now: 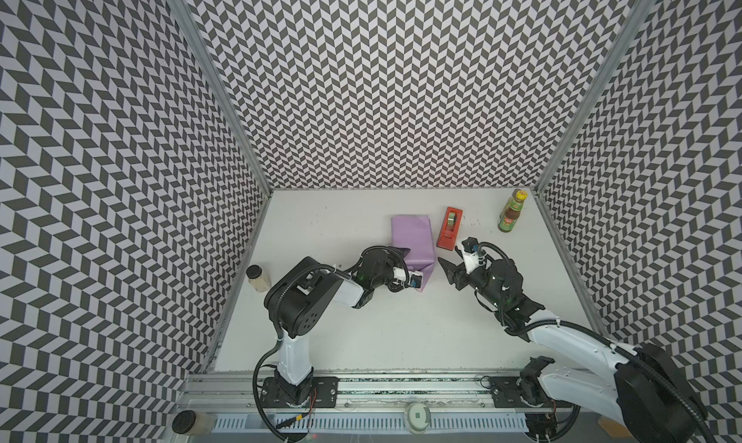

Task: Wrap the gift box in paper
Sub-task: 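Open the right gripper and pull it back from the box while the left holds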

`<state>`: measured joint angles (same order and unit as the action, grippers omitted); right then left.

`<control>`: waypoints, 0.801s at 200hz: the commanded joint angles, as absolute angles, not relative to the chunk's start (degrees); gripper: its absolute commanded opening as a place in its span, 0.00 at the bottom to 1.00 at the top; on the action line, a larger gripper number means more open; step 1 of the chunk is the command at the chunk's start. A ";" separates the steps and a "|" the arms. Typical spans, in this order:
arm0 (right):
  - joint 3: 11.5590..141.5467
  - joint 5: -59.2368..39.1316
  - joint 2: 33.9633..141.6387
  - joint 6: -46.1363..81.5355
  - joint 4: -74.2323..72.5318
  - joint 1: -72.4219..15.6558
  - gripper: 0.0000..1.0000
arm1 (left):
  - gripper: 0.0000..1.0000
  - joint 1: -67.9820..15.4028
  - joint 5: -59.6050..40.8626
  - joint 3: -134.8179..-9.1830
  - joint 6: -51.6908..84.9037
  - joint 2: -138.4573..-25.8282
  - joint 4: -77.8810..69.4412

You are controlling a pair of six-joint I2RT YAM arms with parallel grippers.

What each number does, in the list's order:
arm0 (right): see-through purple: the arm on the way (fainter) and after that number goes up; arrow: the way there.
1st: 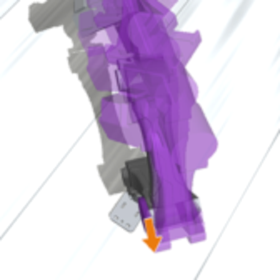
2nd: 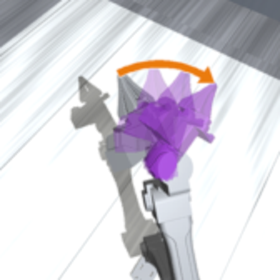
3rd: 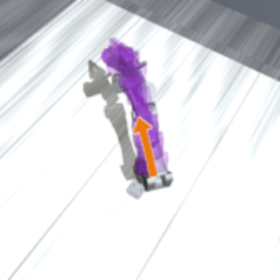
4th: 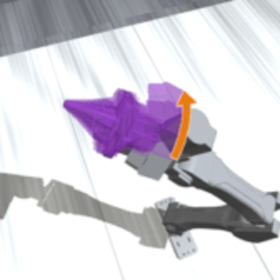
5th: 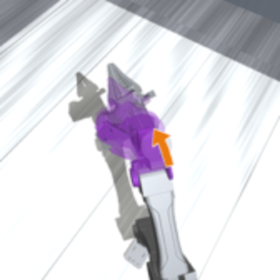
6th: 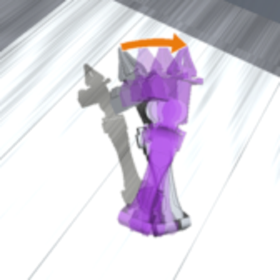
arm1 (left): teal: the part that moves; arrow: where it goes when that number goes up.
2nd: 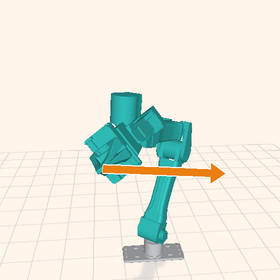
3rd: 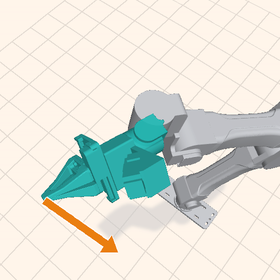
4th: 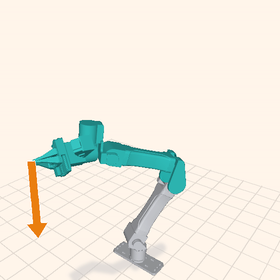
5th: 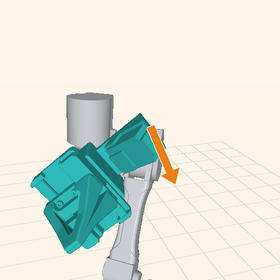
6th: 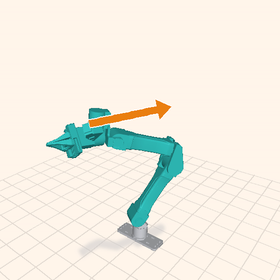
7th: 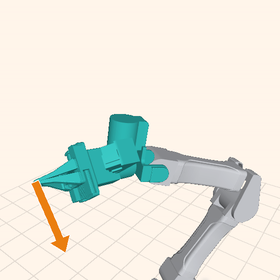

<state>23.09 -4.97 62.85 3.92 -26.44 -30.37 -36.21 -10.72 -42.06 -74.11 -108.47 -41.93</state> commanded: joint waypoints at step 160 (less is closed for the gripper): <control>25.71 -19.54 86.75 41.65 -28.31 -35.33 0.54 | 0.91 -35.74 -11.60 -42.74 -76.05 -110.37 -39.56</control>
<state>24.53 -20.40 84.84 38.79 -23.20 -35.09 -36.05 -11.07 -42.28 -75.22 -108.88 -42.15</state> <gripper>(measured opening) 0.543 0.911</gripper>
